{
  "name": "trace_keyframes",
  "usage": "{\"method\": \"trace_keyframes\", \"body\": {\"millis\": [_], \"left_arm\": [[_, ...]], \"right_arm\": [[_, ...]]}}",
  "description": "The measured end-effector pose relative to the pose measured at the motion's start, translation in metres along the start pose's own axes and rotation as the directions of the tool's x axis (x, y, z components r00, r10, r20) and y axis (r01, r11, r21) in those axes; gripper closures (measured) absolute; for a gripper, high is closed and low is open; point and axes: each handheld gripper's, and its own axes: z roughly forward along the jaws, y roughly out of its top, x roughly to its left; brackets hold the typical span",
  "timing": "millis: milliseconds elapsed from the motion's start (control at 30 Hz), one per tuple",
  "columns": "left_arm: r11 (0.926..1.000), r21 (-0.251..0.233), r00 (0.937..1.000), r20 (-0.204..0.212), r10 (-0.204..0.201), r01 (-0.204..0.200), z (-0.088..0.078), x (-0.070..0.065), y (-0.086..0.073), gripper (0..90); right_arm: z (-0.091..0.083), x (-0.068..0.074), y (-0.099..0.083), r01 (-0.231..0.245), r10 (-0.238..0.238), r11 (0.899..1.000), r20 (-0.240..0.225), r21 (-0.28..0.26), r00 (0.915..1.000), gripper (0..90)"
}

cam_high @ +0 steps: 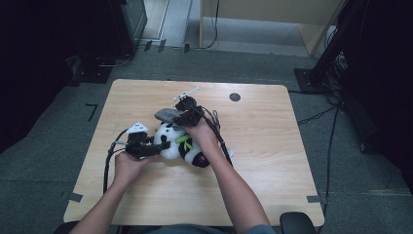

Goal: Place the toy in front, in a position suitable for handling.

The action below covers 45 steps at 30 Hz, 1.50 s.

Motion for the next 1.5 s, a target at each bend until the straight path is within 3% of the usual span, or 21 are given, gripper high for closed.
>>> {"method": "trace_keyframes", "body": {"millis": [100, 200, 300, 367, 400, 500, 533, 667, 900, 1067, 1200, 1367, 1500], "left_arm": [[1.0, 0.001, 1.0, 0.001, -0.009, 0.009, 0.0, 0.0, 0.0, 42.6], [1.0, -0.002, 1.0, 0.003, -0.008, 0.008, 0.0, 0.0, 0.0, 42.6], [1.0, -0.001, 1.0, 0.005, -0.005, 0.005, -0.001, 0.0, 0.0, 42.6], [1.0, -0.002, 1.0, 0.006, -0.007, 0.007, -0.001, 0.0, 0.0, 42.5], [1.0, -0.003, 1.0, 0.005, -0.005, 0.005, -0.001, -0.001, 0.0, 42.5], [1.0, -0.005, 1.0, 0.004, 0.002, -0.002, -0.001, -0.001, 0.0, 42.5], [1.0, -0.005, 1.0, 0.004, 0.003, -0.003, -0.001, -0.001, 0.0, 42.5], [1.0, -0.007, 1.0, 0.003, 0.002, -0.002, -0.001, -0.001, -0.001, 42.5], [1.0, -0.003, 1.0, 0.004, 0.002, -0.002, -0.001, 0.0, -0.001, 42.4], [1.0, -0.008, 1.0, 0.003, -0.004, 0.004, -0.001, 0.0, -0.001, 42.3], [0.9999, -0.011, 1.0, 0.002, -0.003, 0.003, -0.001, 0.0, -0.001, 42.2], [1.0, -0.01, 1.0, 0.0, -0.002, 0.002, -0.001, 0.0, -0.001, 42.3], [0.9999, -0.011, 1.0, -0.005, 0.0, 0.0, -0.001, -0.001, -0.001, 42.3]], "right_arm": [[0.002, -0.002, 0.001, 0.042, -0.044, 0.999, 0.056, 0.028, 0.9975, 76.5], [0.003, -0.009, -0.001, 0.001, -0.003, 1.0, 0.048, 0.029, 0.9989, 76.6], [0.002, -0.013, -0.004, 0.019, -0.022, 0.999, 0.08, 0.045, 0.9965, 76.6], [0.002, -0.016, -0.006, -0.002, -0.002, 0.999, 0.081, 0.046, 0.9967, 76.6], [0.002, -0.017, -0.007, 0.01, -0.014, 0.999, 0.084, 0.046, 0.9964, 76.5], [0.002, -0.019, -0.006, 0.001, -0.012, 0.997, 0.13, 0.081, 0.9915, 76.2], [0.002, -0.02, -0.006, -0.023, 0.011, 0.996, 0.129, 0.085, 0.9916, 76.1], [-0.005, -0.024, -0.004, -0.079, 0.074, 0.996, 0.112, 0.038, 0.991, 76.4], [-0.026, -0.019, 0.005, -0.1, 0.101, 0.994, 0.051, -0.033, 0.9935, 76.5], [-0.042, -0.005, 0.013, -0.068, 0.069, 0.995, 0.017, -0.076, 0.9975, 76.5], [-0.044, 0.011, 0.018, -0.027, 0.026, 0.996, -0.011, -0.085, 0.9996, 76.5], [-0.034, 0.03, 0.018, 0.011, -0.015, 0.997, -0.05, -0.07, 0.9986, 76.5], [-0.014, 0.04, 0.01, 0.016, -0.02, 0.999, -0.092, -0.04, 0.9955, 76.0]]}}
